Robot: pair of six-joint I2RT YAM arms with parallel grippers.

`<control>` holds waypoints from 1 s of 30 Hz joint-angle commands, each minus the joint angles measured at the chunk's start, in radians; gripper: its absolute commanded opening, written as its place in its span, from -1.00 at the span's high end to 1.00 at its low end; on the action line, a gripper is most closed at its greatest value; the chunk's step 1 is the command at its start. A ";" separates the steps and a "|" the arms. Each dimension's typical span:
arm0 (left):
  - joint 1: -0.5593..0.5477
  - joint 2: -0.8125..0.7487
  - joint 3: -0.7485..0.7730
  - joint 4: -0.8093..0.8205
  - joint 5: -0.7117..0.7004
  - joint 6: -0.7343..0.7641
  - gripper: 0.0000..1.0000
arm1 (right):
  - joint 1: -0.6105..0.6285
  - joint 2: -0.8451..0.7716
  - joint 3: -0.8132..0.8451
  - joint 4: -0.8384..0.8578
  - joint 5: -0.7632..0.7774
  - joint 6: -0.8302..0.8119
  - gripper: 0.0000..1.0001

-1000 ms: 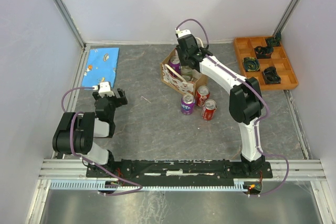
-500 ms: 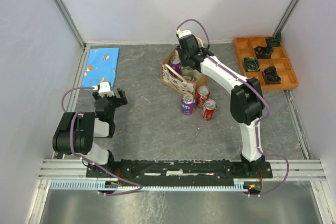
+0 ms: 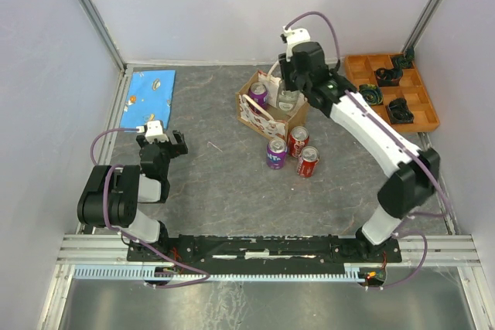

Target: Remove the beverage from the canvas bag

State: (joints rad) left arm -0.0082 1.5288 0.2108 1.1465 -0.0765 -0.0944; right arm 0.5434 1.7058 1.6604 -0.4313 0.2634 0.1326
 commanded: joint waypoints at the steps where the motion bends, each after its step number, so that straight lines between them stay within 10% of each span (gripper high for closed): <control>1: -0.002 -0.010 0.022 0.034 -0.011 0.068 -0.99 | 0.010 -0.194 -0.038 0.180 -0.033 -0.006 1.00; 30: -0.003 -0.010 0.024 0.032 -0.013 0.068 -0.99 | 0.224 -0.636 -0.545 0.053 -0.178 -0.025 1.00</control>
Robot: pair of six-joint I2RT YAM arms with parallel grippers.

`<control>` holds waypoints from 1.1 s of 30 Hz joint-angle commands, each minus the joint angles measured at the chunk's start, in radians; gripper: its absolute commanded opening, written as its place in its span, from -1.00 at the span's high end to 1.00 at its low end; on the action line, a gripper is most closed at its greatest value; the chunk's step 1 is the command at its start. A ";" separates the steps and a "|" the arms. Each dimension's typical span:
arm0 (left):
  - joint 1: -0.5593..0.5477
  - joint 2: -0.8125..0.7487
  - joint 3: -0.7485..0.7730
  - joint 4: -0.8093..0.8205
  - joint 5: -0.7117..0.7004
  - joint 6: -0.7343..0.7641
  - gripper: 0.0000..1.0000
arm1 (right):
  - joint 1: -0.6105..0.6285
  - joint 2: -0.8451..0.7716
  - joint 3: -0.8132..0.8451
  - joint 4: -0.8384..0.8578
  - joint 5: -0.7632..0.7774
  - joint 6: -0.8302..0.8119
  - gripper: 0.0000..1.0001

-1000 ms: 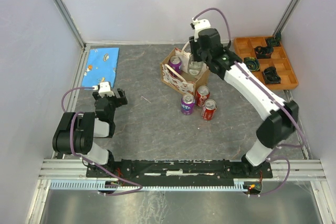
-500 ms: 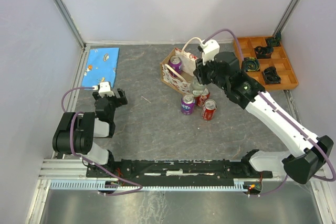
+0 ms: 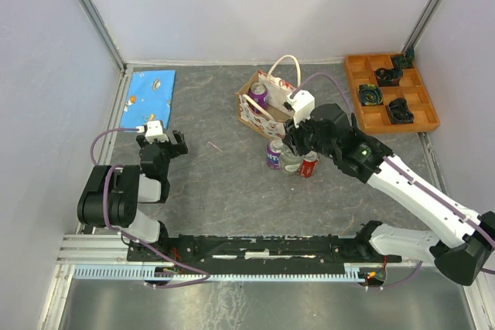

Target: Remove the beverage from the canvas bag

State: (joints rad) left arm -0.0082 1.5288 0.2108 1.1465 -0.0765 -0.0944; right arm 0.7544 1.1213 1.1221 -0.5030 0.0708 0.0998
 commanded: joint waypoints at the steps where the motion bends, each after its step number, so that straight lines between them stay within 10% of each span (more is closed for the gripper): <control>1: -0.003 -0.010 0.024 0.032 -0.013 0.068 -0.99 | 0.015 -0.047 -0.026 0.129 0.019 0.011 1.00; 33: -0.007 -0.010 0.024 0.033 -0.020 0.070 -0.99 | 0.036 0.129 -0.229 0.322 0.085 0.068 1.00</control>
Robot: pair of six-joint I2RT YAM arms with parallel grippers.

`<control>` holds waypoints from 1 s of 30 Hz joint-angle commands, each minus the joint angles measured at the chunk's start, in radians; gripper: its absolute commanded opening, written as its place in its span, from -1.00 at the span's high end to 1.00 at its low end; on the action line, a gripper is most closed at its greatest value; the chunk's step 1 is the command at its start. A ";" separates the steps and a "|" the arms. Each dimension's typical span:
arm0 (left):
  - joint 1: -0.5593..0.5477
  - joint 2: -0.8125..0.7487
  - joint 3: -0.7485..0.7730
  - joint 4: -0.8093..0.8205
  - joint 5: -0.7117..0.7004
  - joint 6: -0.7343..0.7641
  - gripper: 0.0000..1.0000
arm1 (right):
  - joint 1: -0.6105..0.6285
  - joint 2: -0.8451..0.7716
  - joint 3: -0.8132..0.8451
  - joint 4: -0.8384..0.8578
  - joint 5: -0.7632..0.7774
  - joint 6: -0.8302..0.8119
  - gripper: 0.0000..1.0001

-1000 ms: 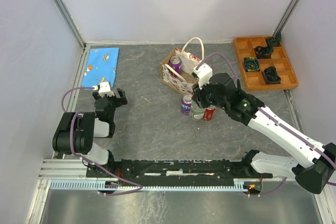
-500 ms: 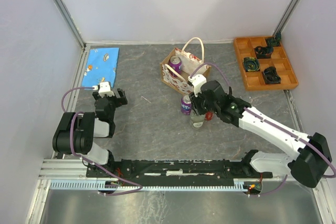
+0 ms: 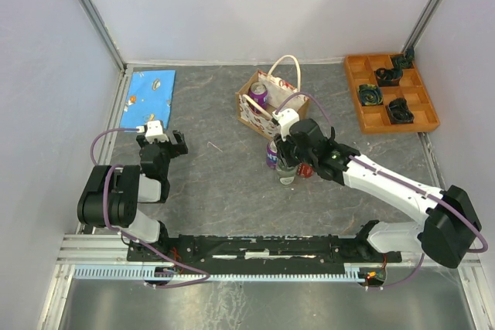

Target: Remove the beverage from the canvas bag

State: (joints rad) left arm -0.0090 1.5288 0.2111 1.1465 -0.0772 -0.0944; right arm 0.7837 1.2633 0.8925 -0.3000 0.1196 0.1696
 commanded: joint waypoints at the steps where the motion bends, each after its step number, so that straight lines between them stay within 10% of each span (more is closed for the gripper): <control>1: -0.006 -0.009 0.024 0.032 -0.018 0.070 -0.99 | 0.006 -0.014 0.000 0.121 0.040 -0.003 1.00; 6: -0.006 -0.009 0.023 0.034 -0.018 0.070 -0.99 | 0.007 -0.009 0.009 0.110 0.056 -0.006 0.89; 13: -0.006 -0.010 0.023 0.034 -0.018 0.070 -0.99 | 0.006 -0.027 0.009 0.081 0.073 -0.002 -0.97; 30: -0.006 -0.010 0.023 0.033 -0.018 0.070 -0.99 | -0.011 0.076 0.430 0.004 0.169 -0.122 -0.92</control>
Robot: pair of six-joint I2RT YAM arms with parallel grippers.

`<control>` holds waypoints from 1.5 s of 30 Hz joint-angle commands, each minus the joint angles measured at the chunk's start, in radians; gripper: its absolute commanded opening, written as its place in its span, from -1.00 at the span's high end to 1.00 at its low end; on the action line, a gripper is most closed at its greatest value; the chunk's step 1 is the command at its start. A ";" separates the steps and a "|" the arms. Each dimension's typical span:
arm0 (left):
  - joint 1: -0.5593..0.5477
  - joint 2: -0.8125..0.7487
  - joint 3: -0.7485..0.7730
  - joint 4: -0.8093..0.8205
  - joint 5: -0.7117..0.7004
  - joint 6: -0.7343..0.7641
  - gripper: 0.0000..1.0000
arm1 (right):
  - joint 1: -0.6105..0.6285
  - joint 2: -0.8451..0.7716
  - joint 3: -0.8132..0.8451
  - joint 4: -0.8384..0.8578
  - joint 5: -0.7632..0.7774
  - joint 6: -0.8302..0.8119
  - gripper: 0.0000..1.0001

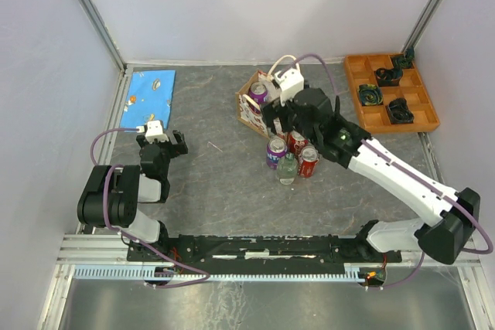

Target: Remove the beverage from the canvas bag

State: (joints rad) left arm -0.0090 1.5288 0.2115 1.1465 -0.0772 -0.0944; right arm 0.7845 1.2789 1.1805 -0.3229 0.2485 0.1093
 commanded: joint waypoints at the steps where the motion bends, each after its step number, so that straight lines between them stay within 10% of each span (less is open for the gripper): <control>1: -0.006 -0.010 0.023 0.033 -0.018 0.070 -0.99 | -0.019 0.083 0.180 0.028 0.041 -0.066 -0.89; 13: -0.005 -0.009 0.023 0.033 -0.019 0.070 -0.99 | -0.198 0.579 0.757 -0.219 -0.059 0.066 -0.60; 45: -0.006 -0.010 0.023 0.032 -0.019 0.070 -0.99 | -0.234 1.022 0.968 -0.176 -0.097 0.095 -0.92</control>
State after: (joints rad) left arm -0.0090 1.5288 0.2123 1.1465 -0.0772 -0.0940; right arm 0.5560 2.2650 2.0701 -0.5442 0.1066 0.2081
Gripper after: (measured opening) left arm 0.993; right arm 0.968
